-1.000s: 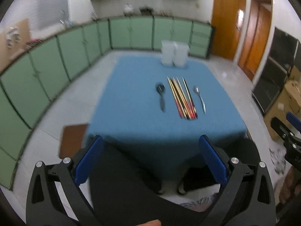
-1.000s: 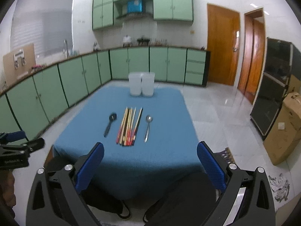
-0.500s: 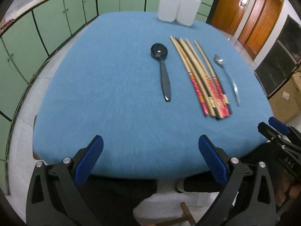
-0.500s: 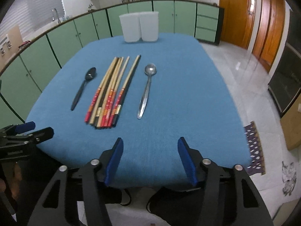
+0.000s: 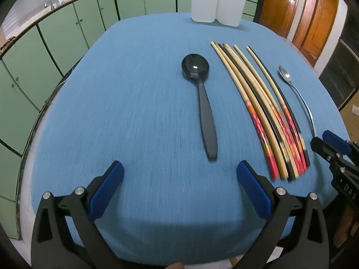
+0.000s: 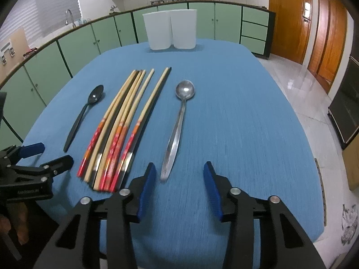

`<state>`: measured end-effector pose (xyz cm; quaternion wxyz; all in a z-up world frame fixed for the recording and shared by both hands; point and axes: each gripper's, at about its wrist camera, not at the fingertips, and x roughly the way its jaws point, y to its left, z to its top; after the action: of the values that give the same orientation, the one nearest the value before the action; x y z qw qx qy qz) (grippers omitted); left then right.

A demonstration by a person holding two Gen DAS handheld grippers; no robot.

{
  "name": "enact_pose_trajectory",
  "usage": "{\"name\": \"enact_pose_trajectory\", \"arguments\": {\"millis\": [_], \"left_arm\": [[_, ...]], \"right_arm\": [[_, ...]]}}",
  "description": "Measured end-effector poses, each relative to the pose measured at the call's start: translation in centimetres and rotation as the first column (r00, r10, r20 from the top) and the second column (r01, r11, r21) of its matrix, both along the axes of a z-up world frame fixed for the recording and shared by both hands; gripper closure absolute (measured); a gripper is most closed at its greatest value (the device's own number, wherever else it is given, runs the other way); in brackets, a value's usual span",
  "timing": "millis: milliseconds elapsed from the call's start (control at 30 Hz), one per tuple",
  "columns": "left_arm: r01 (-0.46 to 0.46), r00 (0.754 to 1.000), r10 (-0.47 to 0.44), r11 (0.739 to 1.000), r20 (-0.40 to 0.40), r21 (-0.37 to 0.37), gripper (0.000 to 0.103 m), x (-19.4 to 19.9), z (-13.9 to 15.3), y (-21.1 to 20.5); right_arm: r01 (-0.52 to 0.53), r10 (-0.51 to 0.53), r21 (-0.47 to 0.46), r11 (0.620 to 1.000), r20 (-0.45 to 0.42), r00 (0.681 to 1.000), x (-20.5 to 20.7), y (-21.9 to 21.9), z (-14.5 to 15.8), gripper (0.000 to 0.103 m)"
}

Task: Organize utensils
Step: 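Grasp the black spoon with the left tool while the right tool grasps the silver spoon, then carry both spoons to the white holder while the right tool drops the silver spoon in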

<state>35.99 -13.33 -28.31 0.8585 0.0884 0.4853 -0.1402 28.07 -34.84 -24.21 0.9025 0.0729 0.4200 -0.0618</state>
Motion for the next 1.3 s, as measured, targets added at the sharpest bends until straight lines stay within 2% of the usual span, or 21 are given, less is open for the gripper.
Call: {"name": "enact_pose_trajectory", "arguments": {"millis": [133, 167, 233, 267, 300, 333, 400, 467, 633, 800, 933, 1100, 1300], "left_arm": [[0.010, 0.999, -0.009, 1.000, 0.034, -0.007, 0.004, 0.5, 0.0, -0.4], [0.011, 0.999, -0.011, 1.000, 0.040, -0.012, 0.005, 0.6, -0.1, -0.4], [0.020, 0.998, -0.019, 1.000, 0.052, -0.022, 0.011, 0.4, 0.1, -0.4], [0.028, 0.998, -0.026, 0.999, 0.060, -0.027, 0.021, 0.5, 0.2, -0.6], [0.039, 0.997, -0.037, 0.999, 0.070, -0.033, 0.038, 0.3, 0.5, -0.6], [0.052, 0.996, -0.049, 0.998, 0.071, -0.041, 0.046, 0.2, 0.7, -0.8], [0.075, 0.995, -0.071, 0.996, 0.064, -0.055, 0.076, 0.2, 0.8, -1.2], [0.084, 0.996, -0.080, 0.993, 0.048, -0.079, 0.090, 0.4, 1.0, -1.3], [0.075, 0.997, -0.075, 0.990, 0.003, -0.123, 0.091, 0.9, 2.0, -1.0], [0.087, 0.996, -0.085, 0.987, 0.015, -0.135, 0.091, 1.0, 4.5, -0.9], [0.107, 0.993, -0.100, 0.984, 0.056, -0.140, 0.091, 1.6, 7.1, -1.0], [0.137, 0.989, -0.126, 0.978, 0.072, -0.160, 0.091, 2.5, 9.5, -0.8], [0.173, 0.983, -0.160, 0.973, 0.094, -0.150, 0.092, 4.3, 12.4, -1.3]], "right_arm": [[-0.030, 0.031, -0.030, 0.999, 0.025, 0.999, 0.4, 0.4, 0.0, 0.078], [-0.043, 0.044, -0.035, 0.998, 0.030, 0.999, 0.5, 0.6, -0.1, 0.085], [-0.059, 0.061, -0.045, 0.997, 0.035, 0.998, 0.5, 0.9, 0.0, 0.089], [-0.062, 0.064, -0.051, 0.997, 0.034, 0.997, 0.6, 1.0, 0.1, 0.090], [-0.064, 0.065, -0.051, 0.997, 0.035, 0.997, 0.5, 0.9, 0.2, 0.090], [-0.065, 0.066, -0.047, 0.997, 0.033, 0.997, 0.5, 0.9, 0.3, 0.090], [-0.064, 0.065, -0.029, 0.998, 0.028, 0.997, 0.7, 0.7, 0.4, 0.092], [-0.058, 0.059, -0.007, 0.998, 0.026, 0.998, 0.8, 0.5, 0.7, 0.093], [-0.043, 0.040, 0.054, 0.998, 0.041, 0.998, 0.8, -0.3, 2.5, 0.093], [-0.053, 0.049, 0.051, 0.997, 0.069, 0.996, 1.2, -0.2, 5.3, 0.093], [-0.070, 0.067, 0.025, 0.997, 0.087, 0.994, 2.1, -0.1, 7.5, 0.093], [-0.083, 0.081, 0.022, 0.996, 0.082, 0.993, 3.7, -0.9, 9.5, 0.094], [-0.112, 0.110, 0.027, 0.993, 0.054, 0.992, 5.6, -1.7, 11.7, 0.094]]}}
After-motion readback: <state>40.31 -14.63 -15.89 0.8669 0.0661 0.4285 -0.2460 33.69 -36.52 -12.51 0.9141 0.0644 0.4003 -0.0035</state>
